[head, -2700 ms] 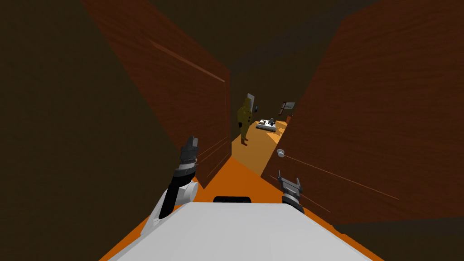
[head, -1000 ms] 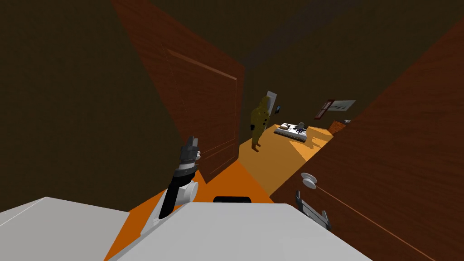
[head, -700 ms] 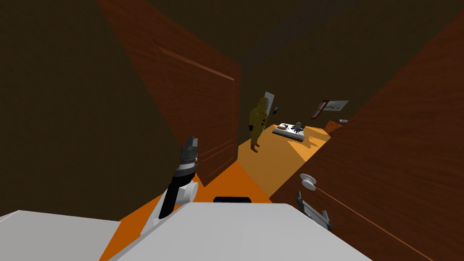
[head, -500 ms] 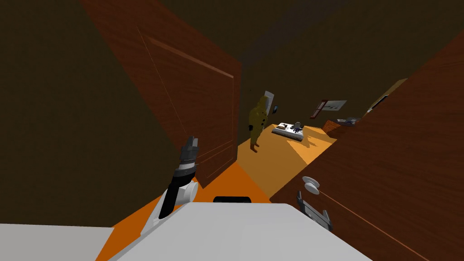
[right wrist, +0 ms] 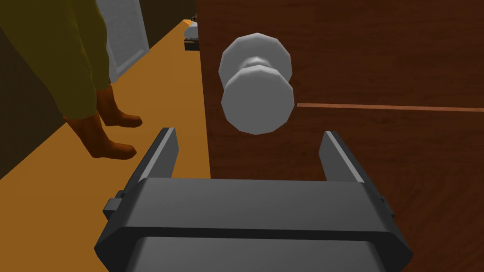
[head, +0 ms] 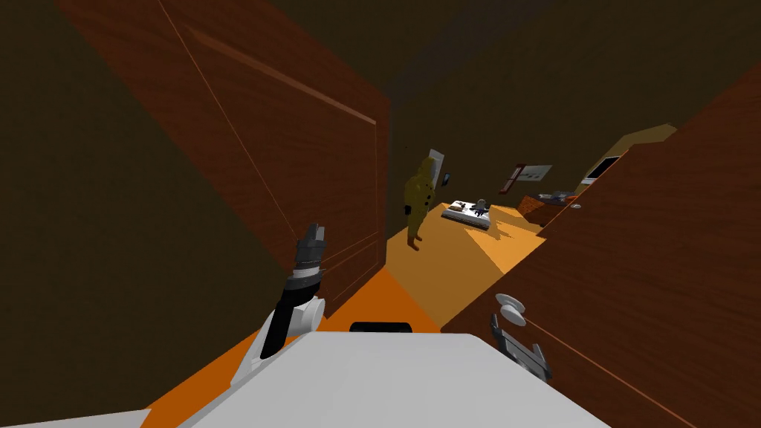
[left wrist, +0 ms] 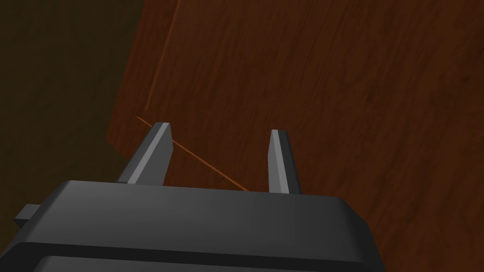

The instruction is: Pull the door open

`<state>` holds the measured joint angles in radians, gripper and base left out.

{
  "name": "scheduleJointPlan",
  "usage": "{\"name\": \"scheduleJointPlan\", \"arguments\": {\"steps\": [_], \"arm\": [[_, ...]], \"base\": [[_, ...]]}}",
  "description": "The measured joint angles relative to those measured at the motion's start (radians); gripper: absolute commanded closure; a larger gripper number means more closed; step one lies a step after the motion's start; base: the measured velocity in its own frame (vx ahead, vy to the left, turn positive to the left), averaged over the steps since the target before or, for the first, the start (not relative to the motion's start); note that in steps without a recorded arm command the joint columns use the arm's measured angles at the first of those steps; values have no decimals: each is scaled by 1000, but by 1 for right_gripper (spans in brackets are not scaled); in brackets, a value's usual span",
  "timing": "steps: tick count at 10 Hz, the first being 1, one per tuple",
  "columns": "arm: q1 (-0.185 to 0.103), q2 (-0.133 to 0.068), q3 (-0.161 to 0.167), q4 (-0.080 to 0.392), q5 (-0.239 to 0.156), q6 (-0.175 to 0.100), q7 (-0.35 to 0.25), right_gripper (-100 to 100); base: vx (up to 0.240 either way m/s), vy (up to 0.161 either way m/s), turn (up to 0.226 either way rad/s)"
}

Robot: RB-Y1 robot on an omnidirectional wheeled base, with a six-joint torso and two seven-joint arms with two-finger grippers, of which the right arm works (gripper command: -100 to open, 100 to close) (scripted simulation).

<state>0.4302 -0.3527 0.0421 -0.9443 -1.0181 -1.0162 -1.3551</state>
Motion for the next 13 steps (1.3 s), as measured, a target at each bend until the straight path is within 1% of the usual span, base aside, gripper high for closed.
{"name": "scheduleJointPlan", "arguments": {"steps": [2, 3, 5, 7, 8, 13], "arm": [[-14, -22, 8, 39, 11, -4, -39, -100], [-13, -33, 12, 47, 15, -4, -56, -100], [-24, -52, 19, 79, 25, -7, -89, -100], [-39, -77, 27, 121, 35, -10, -132, -100], [-40, -78, 27, 122, 36, -10, -136, 100], [-40, -77, 29, 121, 36, -8, -131, 100]], "base": [[105, -41, -69], [106, -37, -73], [112, -48, -72], [90, -41, -38], [-8, 2, 8], [-9, 4, 3]]}}
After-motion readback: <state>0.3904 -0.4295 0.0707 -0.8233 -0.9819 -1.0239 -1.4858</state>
